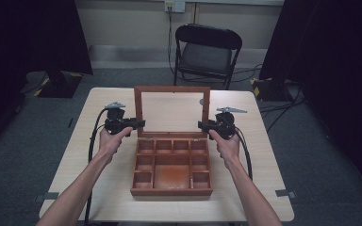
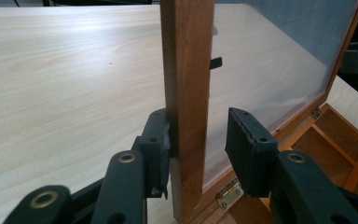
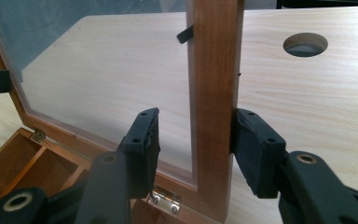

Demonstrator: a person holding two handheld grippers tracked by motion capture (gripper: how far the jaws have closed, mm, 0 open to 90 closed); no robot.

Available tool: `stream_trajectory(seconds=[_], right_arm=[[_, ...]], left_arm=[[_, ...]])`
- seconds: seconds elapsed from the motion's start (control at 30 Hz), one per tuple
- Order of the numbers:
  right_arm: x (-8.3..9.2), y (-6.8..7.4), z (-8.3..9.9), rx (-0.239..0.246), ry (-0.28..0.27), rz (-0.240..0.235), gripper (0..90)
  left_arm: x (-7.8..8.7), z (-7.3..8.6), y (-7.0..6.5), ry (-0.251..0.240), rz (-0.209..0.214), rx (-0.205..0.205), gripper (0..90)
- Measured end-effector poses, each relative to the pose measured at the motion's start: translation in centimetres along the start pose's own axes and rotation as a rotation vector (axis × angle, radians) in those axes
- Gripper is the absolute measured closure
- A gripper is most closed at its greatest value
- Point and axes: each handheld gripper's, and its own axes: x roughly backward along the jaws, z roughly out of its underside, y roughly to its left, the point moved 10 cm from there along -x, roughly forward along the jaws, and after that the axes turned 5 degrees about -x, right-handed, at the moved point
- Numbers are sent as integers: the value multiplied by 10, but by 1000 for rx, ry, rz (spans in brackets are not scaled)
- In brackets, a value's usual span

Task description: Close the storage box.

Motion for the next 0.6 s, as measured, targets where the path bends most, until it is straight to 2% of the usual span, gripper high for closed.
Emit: stream_trajectory(seconds=[0.27,0.47,0.6], right_arm=[[7,4,0,-12,-11,-8,525],[12,6,1,-13,-23,-15,540],[15,7,3,-10,-25,-24,532]], left_arm=[[6,-1,-6,-15,8,-25,607],[10,0,-10,-26,25,-21,590],[12,0,-13,-27,24,-35,587]])
